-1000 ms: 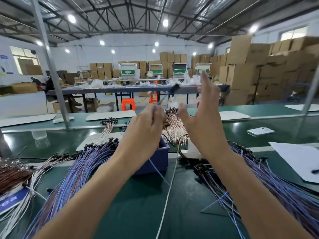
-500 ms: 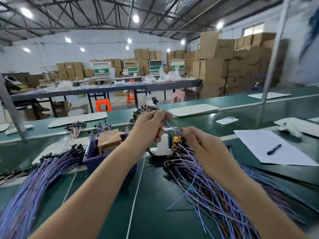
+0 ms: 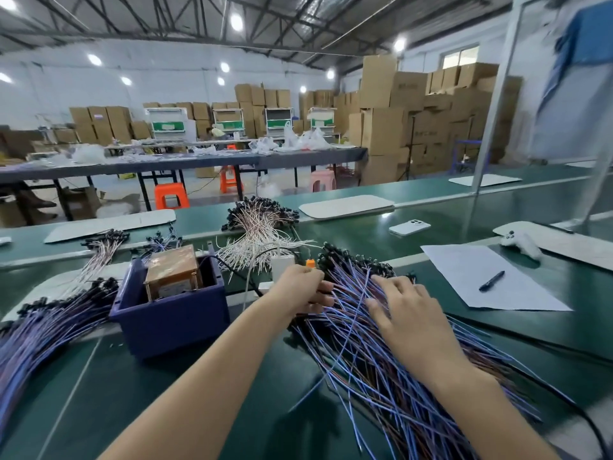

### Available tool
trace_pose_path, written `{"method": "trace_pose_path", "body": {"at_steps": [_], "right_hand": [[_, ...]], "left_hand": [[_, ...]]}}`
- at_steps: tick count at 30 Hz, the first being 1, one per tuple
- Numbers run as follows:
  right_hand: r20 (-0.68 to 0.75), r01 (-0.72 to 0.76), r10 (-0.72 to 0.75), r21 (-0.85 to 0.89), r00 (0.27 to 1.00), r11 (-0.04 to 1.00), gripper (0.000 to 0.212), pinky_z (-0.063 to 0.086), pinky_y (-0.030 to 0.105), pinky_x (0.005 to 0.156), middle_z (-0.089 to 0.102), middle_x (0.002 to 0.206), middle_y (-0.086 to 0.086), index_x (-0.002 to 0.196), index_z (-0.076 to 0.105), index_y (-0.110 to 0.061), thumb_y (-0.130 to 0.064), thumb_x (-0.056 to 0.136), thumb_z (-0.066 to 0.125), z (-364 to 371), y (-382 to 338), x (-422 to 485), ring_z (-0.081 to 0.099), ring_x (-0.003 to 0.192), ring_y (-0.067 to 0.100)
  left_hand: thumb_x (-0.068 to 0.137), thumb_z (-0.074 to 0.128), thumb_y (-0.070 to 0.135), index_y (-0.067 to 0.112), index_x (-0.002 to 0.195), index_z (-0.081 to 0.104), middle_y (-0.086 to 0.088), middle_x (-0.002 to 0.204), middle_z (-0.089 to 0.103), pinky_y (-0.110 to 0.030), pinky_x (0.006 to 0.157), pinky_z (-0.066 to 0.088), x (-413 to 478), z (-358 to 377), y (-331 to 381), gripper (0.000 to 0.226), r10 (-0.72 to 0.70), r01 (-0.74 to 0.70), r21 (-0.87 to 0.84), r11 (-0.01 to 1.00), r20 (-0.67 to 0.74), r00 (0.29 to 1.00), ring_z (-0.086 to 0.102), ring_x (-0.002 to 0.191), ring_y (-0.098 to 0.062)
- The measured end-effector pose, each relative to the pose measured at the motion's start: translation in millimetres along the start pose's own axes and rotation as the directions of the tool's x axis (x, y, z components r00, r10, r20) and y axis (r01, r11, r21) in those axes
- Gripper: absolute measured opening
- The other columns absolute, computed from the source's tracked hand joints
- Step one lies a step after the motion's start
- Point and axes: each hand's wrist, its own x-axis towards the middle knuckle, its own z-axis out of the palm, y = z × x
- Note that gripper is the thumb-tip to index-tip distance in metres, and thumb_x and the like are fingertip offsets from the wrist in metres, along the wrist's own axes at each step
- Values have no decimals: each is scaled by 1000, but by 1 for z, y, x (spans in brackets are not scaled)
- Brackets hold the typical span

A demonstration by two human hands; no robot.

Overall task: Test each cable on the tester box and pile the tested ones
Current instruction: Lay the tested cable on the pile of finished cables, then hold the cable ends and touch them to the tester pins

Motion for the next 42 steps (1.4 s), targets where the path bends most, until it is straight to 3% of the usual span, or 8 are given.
{"method": "trace_pose_path", "body": {"at_steps": [7,13,19,22,26,30,37,42], "right_hand": [[-123,294,-271,248,955,923,35,43,34,100,60,129,-8,137,53,-29,-35,104,42,29,-95,0,53,117,16],[10,396,-459,486,889,779,30,49,34,88,64,124,-11,129,58,-33,-32,105,40,82,-202,-9,60,111,16],[192,330,-511,568,838,754,28,39,31,54,68,87,-12,125,58,-38,-35,106,38,135,-273,-8,59,65,12],[255,266,-492,595,832,759,27,44,33,52,66,76,-9,124,59,-38,-34,106,39,153,-282,-2,55,55,11],[286,108,-397,680,872,725,24,47,22,57,68,75,-9,113,65,-36,-26,103,46,172,-282,8,61,63,5],[287,-22,-341,793,895,609,27,44,17,51,69,71,-9,96,62,-43,-20,102,49,176,-276,13,58,54,1],[309,-94,-312,830,898,551,25,49,25,54,70,75,-8,97,65,-39,-21,103,48,182,-275,15,55,50,5],[303,-102,-318,848,898,520,26,47,19,51,69,76,-11,96,65,-39,-21,103,48,186,-274,16,56,50,5]], "left_hand": [[105,51,27,5,110,67,-2,82,70,-27,56,53,-38,-82,-36,27,-10,-13,149,989,155,988,67,66,-17],[105,44,31,12,100,68,1,84,70,-28,63,57,-89,-192,-76,31,-201,124,443,888,131,971,70,71,-17],[102,55,33,15,95,70,3,78,71,-26,51,50,-119,-303,-125,24,-79,227,492,841,-303,950,63,55,-9],[102,55,28,10,87,68,1,71,67,-23,47,45,-122,-346,-138,27,46,242,459,855,-531,846,56,50,-7],[103,48,25,7,95,67,-8,86,67,-30,64,42,-114,-393,-147,27,191,328,502,800,-732,653,58,74,-23],[105,43,20,0,115,68,-17,106,68,-36,79,42,-94,-424,-152,33,197,469,479,742,-825,530,56,89,-28],[102,49,29,6,82,67,-20,90,71,-36,76,48,-61,-441,-161,36,50,609,467,641,-817,574,68,93,-38],[101,53,30,7,109,72,-19,113,69,-39,88,49,-51,-441,-164,31,4,682,402,611,-863,506,62,102,-36]]}}
